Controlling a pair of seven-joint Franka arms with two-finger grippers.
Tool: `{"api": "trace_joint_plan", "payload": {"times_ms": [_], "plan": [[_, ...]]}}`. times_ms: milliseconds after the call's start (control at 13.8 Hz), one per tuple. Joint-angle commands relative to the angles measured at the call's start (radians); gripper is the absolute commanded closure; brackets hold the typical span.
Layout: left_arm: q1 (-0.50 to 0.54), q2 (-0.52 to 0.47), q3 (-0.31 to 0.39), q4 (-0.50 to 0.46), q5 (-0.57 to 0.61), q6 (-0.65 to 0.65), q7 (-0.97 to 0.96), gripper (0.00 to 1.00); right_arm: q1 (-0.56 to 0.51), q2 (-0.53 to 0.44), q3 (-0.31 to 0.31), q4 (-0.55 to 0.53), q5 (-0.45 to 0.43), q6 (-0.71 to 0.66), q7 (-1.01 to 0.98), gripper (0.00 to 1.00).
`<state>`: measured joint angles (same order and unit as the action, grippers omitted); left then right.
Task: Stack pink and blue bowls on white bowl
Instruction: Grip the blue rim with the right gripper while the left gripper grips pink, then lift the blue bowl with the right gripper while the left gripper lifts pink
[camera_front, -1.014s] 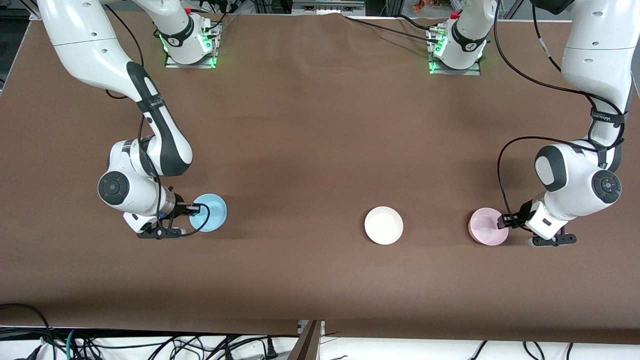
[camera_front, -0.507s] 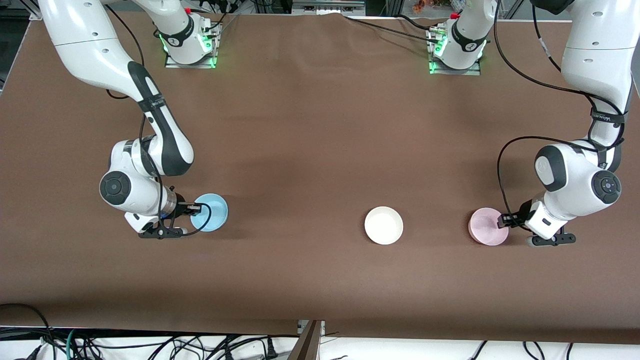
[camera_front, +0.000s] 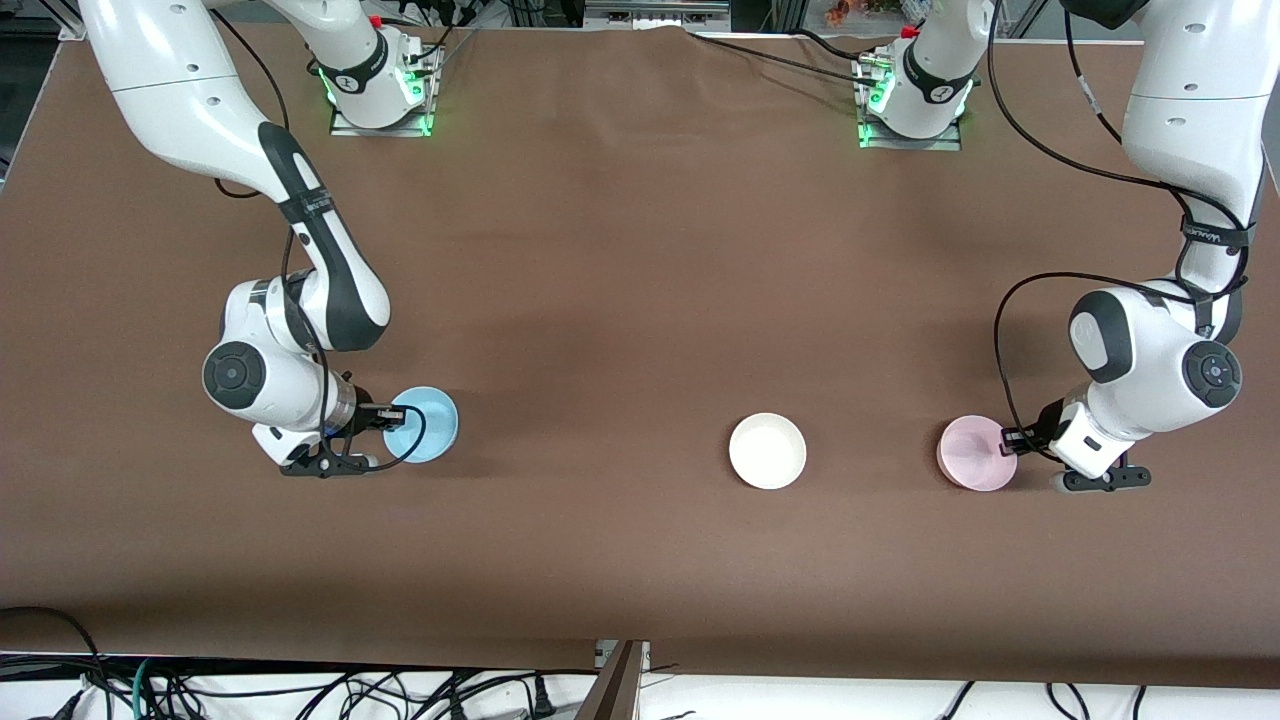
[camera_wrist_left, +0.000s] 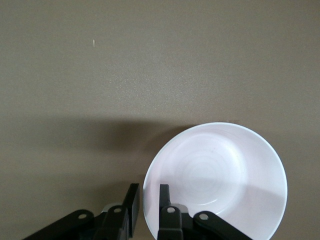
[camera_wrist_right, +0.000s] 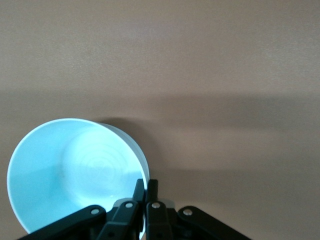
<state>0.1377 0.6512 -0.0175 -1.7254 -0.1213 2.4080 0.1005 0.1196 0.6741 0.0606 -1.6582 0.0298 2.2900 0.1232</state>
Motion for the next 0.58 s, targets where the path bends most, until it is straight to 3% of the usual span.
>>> {"api": "trace_joint_plan", "payload": {"times_ms": [0, 145, 507], "plan": [[-0.004, -0.015, 0.002, -0.011, 0.017, -0.012, -0.007, 0.9, 0.014, 0.005, -0.005, 0.006, 0.009, -0.001, 0.019, 1.0], [-0.004, -0.015, 0.004, -0.011, 0.015, -0.012, -0.007, 1.0, 0.014, 0.005, -0.005, 0.006, 0.01, -0.001, 0.021, 1.0], [-0.004, -0.013, 0.004, -0.01, 0.015, -0.009, -0.008, 1.0, 0.023, 0.007, -0.005, 0.017, 0.024, 0.013, 0.023, 1.0]]}}
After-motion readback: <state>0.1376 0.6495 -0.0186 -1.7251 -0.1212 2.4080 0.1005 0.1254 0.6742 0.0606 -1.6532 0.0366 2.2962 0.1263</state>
